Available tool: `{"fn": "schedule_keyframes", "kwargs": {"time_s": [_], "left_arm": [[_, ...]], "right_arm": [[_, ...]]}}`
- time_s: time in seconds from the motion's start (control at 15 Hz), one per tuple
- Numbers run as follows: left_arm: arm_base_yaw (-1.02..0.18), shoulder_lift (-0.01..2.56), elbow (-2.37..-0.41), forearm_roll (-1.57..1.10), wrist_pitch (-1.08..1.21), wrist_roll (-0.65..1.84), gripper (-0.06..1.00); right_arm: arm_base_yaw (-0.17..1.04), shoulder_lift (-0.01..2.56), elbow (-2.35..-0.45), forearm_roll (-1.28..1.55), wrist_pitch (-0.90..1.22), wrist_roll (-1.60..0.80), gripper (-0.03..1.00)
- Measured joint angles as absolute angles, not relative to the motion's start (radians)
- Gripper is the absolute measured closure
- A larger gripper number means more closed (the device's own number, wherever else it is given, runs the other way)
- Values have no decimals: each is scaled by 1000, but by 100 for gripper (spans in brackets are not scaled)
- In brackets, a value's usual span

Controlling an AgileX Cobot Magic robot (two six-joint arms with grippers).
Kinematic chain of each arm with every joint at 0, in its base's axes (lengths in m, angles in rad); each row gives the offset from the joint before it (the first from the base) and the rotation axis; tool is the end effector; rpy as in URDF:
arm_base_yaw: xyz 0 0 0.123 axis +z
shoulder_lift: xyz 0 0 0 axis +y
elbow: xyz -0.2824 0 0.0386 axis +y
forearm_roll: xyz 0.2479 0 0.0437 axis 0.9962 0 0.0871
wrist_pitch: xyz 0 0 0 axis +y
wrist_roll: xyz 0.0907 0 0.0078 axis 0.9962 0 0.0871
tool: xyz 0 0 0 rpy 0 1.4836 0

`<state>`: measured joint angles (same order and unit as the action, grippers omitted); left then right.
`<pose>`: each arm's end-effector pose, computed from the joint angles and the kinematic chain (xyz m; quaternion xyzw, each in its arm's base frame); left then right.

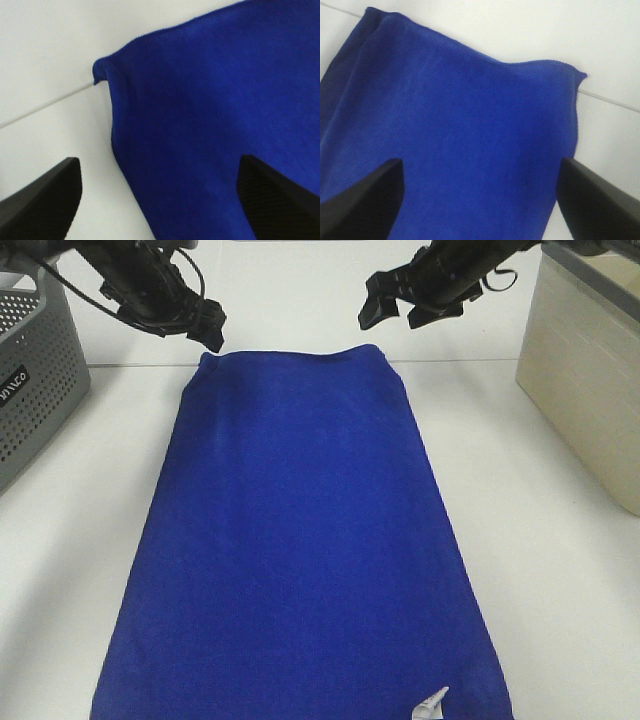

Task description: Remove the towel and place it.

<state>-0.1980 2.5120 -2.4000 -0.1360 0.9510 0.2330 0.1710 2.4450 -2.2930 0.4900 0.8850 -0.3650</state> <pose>0.5404 -0.1187 0.1990 0.1829 0.9364 -0.0593 0.2935 0.5328 0.1257 0.2144 -0.1589 0.9143 0.1959 0.3169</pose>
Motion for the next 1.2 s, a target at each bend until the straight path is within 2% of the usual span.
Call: {"fn": "schedule_keyframes", "kwargs": {"time_s": [0.33,0.67,0.87,1.0,1.2], "left_arm": [[-167,2305,-2400,-99,1196,178,12],[43,2167,-2400,-69,1209,103,12],[126,2143,-2400,-68,1212,80,12],[139,2091,-2332,-67,1213,77,12],[139,1860,-2043,-67,1212,78,12]], "right_arm": [[163,2184,-2293,399,1178,-229,15],[14,2058,-2293,352,1215,-120,15],[-14,2033,-2291,252,1217,-91,15],[-14,1968,-2213,221,1217,-77,15],[-14,1696,-1904,201,1216,-76,15]]}}
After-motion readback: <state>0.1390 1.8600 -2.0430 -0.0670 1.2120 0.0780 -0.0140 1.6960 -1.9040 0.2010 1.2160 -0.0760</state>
